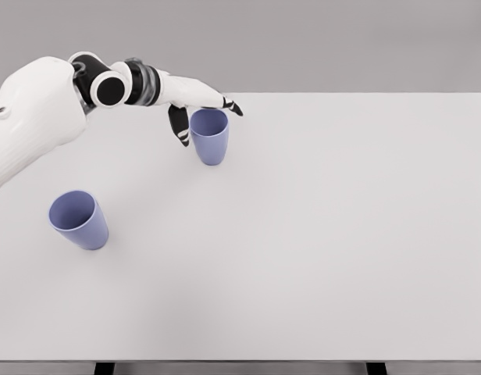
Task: Place the right cup on the left cup with left arm
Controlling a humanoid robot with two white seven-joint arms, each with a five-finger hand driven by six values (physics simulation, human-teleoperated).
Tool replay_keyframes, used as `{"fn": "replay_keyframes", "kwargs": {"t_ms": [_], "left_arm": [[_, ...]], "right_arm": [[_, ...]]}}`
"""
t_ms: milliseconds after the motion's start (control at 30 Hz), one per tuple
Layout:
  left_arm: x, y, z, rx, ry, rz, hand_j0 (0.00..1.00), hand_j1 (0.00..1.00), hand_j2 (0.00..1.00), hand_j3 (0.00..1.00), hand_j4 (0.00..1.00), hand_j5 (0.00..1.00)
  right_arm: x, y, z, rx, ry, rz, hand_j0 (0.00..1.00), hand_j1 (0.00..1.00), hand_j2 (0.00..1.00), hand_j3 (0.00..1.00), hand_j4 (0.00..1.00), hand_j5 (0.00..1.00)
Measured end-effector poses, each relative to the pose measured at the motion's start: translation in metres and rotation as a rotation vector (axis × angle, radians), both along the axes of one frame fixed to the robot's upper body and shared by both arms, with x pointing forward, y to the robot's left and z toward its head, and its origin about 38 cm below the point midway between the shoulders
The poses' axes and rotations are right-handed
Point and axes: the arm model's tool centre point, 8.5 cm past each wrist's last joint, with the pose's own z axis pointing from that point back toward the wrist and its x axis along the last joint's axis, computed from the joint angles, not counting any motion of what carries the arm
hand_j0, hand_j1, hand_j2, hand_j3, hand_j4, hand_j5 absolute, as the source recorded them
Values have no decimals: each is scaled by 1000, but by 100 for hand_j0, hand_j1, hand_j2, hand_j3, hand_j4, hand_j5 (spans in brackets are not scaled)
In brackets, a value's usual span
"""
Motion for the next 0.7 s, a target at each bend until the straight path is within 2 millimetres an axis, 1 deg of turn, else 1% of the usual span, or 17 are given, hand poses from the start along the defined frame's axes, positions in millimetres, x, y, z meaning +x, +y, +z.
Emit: {"fn": "replay_keyframes", "kwargs": {"t_ms": [400,700], "left_arm": [[5,5,-5,10,10,29,99,99,99,99,99,99],[6,0,-4,11,7,22,99,99,99,99,99,99]], "right_arm": [[0,0,0,0,0,0,100,100,100,100,100,100],[0,0,0,0,0,0,100,100,100,100,100,100]]}}
